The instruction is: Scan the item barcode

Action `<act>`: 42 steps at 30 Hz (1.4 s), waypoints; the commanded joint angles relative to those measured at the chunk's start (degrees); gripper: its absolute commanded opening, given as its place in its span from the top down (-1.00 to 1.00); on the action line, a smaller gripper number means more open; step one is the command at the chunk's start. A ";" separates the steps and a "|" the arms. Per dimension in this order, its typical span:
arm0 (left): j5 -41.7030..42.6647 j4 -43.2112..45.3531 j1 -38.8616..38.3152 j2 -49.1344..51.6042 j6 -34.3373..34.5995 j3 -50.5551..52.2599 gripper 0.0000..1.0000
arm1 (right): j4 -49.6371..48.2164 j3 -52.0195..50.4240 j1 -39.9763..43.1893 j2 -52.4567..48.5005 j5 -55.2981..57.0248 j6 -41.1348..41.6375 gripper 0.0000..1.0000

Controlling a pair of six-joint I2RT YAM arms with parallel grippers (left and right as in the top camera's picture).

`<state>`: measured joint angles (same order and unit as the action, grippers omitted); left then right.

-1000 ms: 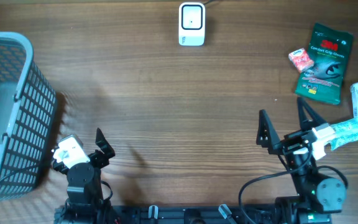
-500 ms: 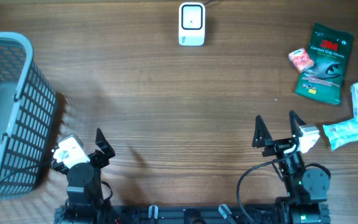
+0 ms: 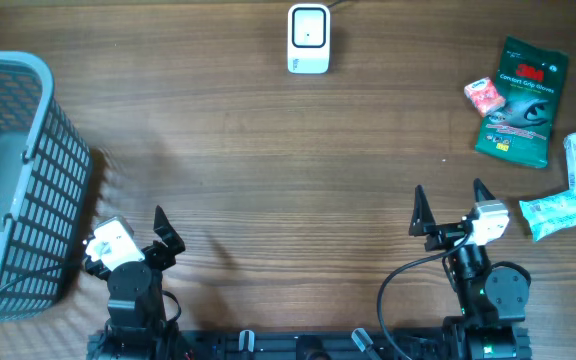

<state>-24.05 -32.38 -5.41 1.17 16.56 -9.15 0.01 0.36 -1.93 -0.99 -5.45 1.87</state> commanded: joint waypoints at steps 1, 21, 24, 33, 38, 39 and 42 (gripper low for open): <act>0.48 0.22 -0.22 -0.26 -1.16 0.31 -1.00 | -0.11 -0.04 0.31 0.81 1.20 -3.34 -0.99; 0.44 0.22 -0.22 -0.26 -1.18 0.31 -1.00 | -0.13 -0.04 0.31 0.79 1.20 -3.30 -1.00; -2.12 0.74 -0.22 -0.26 -0.50 0.31 -1.00 | -0.13 -0.04 0.31 0.79 1.20 -3.32 -0.99; 5.38 19.39 0.90 -0.96 0.90 4.52 -1.00 | -0.13 -0.04 0.31 0.79 1.20 -3.32 -0.99; 5.66 27.54 2.69 -0.96 -4.44 7.30 -1.00 | -0.13 -0.04 0.31 0.79 1.20 -3.30 -1.00; 5.75 27.47 2.69 -0.96 -4.42 7.80 -1.00 | -0.13 -0.04 0.31 0.79 1.20 -3.32 -0.99; 9.55 27.91 2.71 -0.96 -9.55 8.07 -1.00 | -0.13 -0.04 0.31 0.79 1.20 -3.32 -0.99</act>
<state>-18.48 -4.99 -3.03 0.78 13.21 -2.04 0.01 0.36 -1.93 -0.99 -5.04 -0.56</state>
